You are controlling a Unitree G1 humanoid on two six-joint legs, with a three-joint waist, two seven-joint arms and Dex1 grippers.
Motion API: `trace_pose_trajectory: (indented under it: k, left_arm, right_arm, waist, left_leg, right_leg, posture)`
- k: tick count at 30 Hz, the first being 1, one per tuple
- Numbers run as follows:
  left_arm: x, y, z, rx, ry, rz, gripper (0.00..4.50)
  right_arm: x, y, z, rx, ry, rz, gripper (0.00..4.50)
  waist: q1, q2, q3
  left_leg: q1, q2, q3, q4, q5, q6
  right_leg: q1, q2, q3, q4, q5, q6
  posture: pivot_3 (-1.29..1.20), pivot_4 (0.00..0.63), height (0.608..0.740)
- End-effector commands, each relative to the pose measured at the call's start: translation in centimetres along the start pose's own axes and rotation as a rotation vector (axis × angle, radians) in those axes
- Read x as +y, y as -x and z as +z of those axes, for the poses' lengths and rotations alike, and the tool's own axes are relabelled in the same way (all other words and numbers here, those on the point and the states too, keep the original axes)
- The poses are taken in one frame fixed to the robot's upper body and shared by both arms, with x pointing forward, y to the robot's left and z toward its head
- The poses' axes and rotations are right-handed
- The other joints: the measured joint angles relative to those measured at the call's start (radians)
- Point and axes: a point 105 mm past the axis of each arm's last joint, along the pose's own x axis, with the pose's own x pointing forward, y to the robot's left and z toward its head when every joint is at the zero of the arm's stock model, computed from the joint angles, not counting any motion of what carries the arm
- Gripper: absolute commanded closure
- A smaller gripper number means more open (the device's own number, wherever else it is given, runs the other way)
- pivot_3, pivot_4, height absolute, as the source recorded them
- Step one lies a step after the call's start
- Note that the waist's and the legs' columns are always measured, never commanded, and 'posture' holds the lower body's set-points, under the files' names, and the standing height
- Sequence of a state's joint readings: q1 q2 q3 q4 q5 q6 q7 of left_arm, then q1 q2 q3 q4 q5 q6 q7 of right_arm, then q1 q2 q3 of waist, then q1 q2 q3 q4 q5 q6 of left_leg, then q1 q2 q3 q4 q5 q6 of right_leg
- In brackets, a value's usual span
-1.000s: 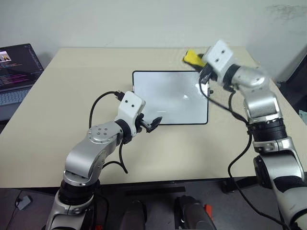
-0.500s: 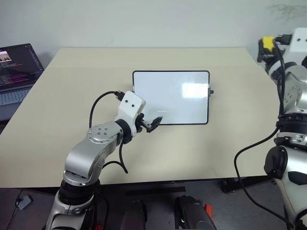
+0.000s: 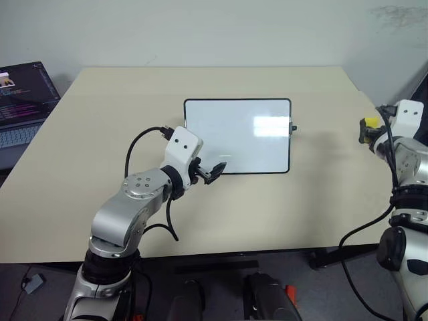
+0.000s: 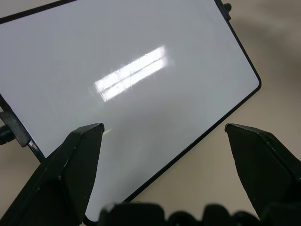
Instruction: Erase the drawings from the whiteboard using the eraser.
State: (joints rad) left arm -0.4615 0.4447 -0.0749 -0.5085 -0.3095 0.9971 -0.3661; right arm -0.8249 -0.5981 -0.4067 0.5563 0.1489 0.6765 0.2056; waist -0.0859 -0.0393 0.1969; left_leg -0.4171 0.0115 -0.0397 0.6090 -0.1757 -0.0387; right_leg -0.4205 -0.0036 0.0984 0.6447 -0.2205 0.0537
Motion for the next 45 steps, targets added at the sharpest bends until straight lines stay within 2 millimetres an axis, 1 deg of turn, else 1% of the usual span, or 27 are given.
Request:
trace_pose_trajectory:
  k: [1,4,9,12,16,20,21,26,28,30,36,37,39,45]
  left_arm:
    - [0.0,0.2,1.3,-0.049,-0.035,-0.004,0.0]
    - [0.0,0.2,1.3,-0.047,-0.038,-0.008,0.0]
    - [0.0,0.4,1.3,-0.044,-0.038,-0.01,0.0]
    - [-0.1,0.4,1.1,-0.04,-0.038,-0.011,0.0]
    - [-0.1,0.3,1.4,-0.045,-0.04,-0.015,0.0]
    - [0.0,0.2,1.4,-0.043,-0.046,-0.021,0.0]
    - [0.1,0.2,1.4,-0.043,-0.047,-0.022,0.0]
    - [0.1,0.1,1.5,-0.044,-0.05,-0.026,0.0]
    - [0.0,0.1,1.5,-0.045,-0.048,-0.029,0.0]
    - [-0.1,0.1,1.5,-0.046,-0.047,-0.031,0.0]
    - [0.0,0.0,1.5,-0.045,-0.046,-0.031,0.0]
    - [-0.1,0.0,1.5,-0.045,-0.046,-0.032,0.0]
    - [-0.1,0.0,1.5,-0.046,-0.046,-0.033,0.0]
    - [0.1,0.1,1.6,-0.045,-0.046,-0.026,0.0]
  right_arm:
    - [-2.2,0.5,0.6,-0.02,-0.008,-0.037,3.53]
    - [-3.4,0.4,-0.8,0.027,0.057,-0.03,3.53]
    - [-4.1,0.6,-2.4,0.099,0.146,0.051,3.53]
    - [-5.6,0.9,-3.2,0.14,0.17,0.06,3.53]
    - [-7.1,1.2,-3.3,0.156,0.188,0.055,3.53]
    - [-8.3,1.5,-4.1,0.204,0.23,0.07,3.53]
    - [-8.4,1.6,-4.2,0.211,0.25,0.07,3.53]
    - [-8.3,1.5,-4.1,0.22,0.243,0.093,3.53]
    - [-8.6,1.5,-4.3,0.223,0.229,0.078,2.83]
    - [-8.8,1.6,-4.4,0.224,0.226,0.07,2.44]
    - [-8.7,1.6,-4.2,0.224,0.231,0.075,0.24]
    - [-8.7,1.6,-4.2,0.223,0.233,0.076,0.02]
    - [-8.6,1.6,-3.7,0.211,0.232,0.082,0.02]
    - [-7.2,1.5,-0.3,0.111,0.252,0.125,0.02]
  waist:
    - [0.0,0.0,0.0]
    - [0.002,0.0,0.0]
    - [-0.002,0.0,0.0]
    - [-0.003,0.0,0.0]
    - [-0.001,0.0,0.0]
    - [-0.003,0.0,0.0]
    - [-0.004,0.0,0.0]
    - [-0.005,0.0,0.0]
    - [-0.005,0.0,0.0]
    - [-0.004,0.0,0.0]
    - [-0.004,0.0,0.0]
    - [-0.004,0.0,0.0]
    - [-0.004,0.0,0.0]
    - [-0.004,0.0,0.0]
  left_leg:
    - [0.0,0.0,0.0,0.0,0.0,0.0]
    - [0.0,0.0,0.0,0.0,0.0,0.0]
    - [0.0,0.0,0.0,0.0,0.0,0.0]
    - [0.001,0.0,0.001,0.0,0.0,0.0]
    - [0.001,-0.001,0.001,0.001,0.0,0.0]
    - [0.001,-0.001,0.001,0.001,0.0,0.0]
    - [0.001,-0.001,0.001,0.001,0.0,0.0]
    - [0.001,-0.001,0.001,0.001,0.0,0.0]
    - [0.001,-0.001,0.001,0.001,0.0,0.0]
    - [0.001,-0.001,0.001,0.002,0.0,0.0]
    - [0.001,-0.001,0.001,0.001,0.0,0.0]
    - [0.001,-0.001,0.001,0.002,0.0,0.0]
    - [0.001,-0.001,0.001,0.002,0.0,0.0]
    - [0.001,-0.001,0.001,0.002,0.0,0.0]
  right_leg:
    - [0.0,0.0,0.0,0.0,0.0,0.0]
    - [0.0,0.0,0.0,-0.001,0.0,0.0]
    - [0.0,0.0,0.0,0.0,0.0,0.0]
    - [0.0,0.0,0.0,0.0,0.0,0.0]
    - [0.001,0.0,0.001,-0.001,0.0,-0.001]
    - [0.001,0.0,0.001,0.0,0.0,0.0]
    - [0.001,0.0,0.001,0.0,0.0,0.0]
    - [0.001,0.0,0.001,0.0,0.0,0.0]
    - [0.001,0.0,0.001,0.0,0.0,0.0]
    - [0.001,0.0,0.001,0.0,0.0,0.0]
    - [0.001,0.0,0.001,0.0,0.0,0.0]
    - [0.001,0.0,0.001,0.0,0.0,0.0]
    - [0.001,0.0,0.001,0.0,0.0,0.0]
    - [0.001,0.0,0.002,0.0,0.001,0.002]
  posture:
    - [0.0,0.15,0.74]
    - [0.0,0.15,0.74]
    - [0.0,0.15,0.74]
    - [0.0,0.15,0.74]
    - [0.0,0.15,0.74]
    - [0.0,0.15,0.74]
    - [0.0,0.15,0.74]
    - [0.0,0.15,0.74]
    - [0.0,0.15,0.74]
    - [0.0,0.15,0.74]
    - [0.0,0.15,0.74]
    - [0.0,0.15,0.74]
    - [0.0,0.15,0.74]
    - [0.0,0.15,0.74]
